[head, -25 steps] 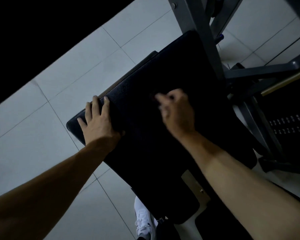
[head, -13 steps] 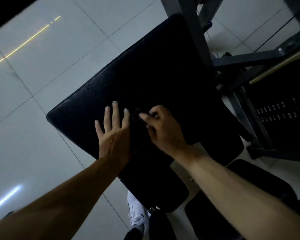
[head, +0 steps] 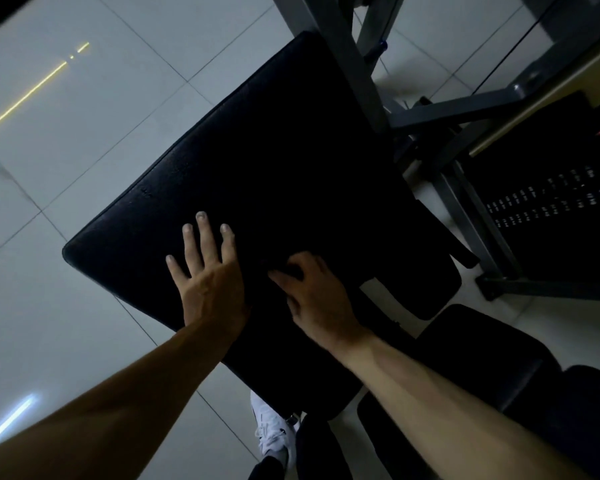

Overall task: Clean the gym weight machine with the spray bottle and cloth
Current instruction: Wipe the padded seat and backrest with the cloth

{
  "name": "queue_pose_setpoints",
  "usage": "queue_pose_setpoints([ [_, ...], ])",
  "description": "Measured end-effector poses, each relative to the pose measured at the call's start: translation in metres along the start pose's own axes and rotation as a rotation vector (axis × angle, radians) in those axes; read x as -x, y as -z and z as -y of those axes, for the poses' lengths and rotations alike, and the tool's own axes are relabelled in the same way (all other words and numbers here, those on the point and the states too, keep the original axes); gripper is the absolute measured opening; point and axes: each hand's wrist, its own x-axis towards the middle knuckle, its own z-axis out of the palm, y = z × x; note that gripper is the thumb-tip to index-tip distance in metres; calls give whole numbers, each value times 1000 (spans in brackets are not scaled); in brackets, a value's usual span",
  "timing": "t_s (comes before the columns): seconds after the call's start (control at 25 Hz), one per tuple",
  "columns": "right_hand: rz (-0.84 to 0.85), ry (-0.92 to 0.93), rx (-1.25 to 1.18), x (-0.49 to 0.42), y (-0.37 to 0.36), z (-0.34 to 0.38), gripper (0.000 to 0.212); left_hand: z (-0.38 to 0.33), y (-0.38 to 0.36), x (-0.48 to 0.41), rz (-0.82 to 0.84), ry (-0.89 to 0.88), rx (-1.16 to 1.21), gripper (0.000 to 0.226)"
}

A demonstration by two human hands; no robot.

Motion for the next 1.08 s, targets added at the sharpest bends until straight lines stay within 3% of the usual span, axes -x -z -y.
queue_pose_setpoints([
  [0.08, -41, -120, -8, -11, 17, -45, 50, 3, 0, 0, 27, -18, 24, 127],
  [0.2, -317, -551, -192, -27, 56, -101, 40, 4, 3, 2, 18, -39, 43, 132],
  [0.28, -413, -699, -245, -26, 53, -90, 38, 3, 4, 4, 7, -39, 74, 130],
  [0.36, -306, -588, -163, -7, 25, -44, 44, 2, -1, 9, -37, -71, 92, 123],
  [0.44, -120, -361, -80, 26, -4, 5, 48, -3, -14, 25, -88, -147, 56, 115],
  [0.52, 3, -182, -56, 44, -4, 10, 43, -9, -31, 40, -97, -222, 17, 116],
  [0.6, -47, -272, -108, 38, 14, -30, 39, -12, -40, 47, -89, -249, -16, 121],
  [0.72, -316, -612, -157, 27, 47, -97, 40, -11, -44, 47, -79, -246, -28, 127],
  [0.84, -412, -757, -250, 28, 35, -87, 43, -10, -43, 47, -84, -242, -39, 132],
  [0.92, -344, -694, -242, 42, 3, -37, 42, -11, -44, 47, -89, -241, -32, 129],
  [1.08, 16, -340, -156, 73, -21, 30, 39, -7, -47, 47, -126, -252, -38, 121],
])
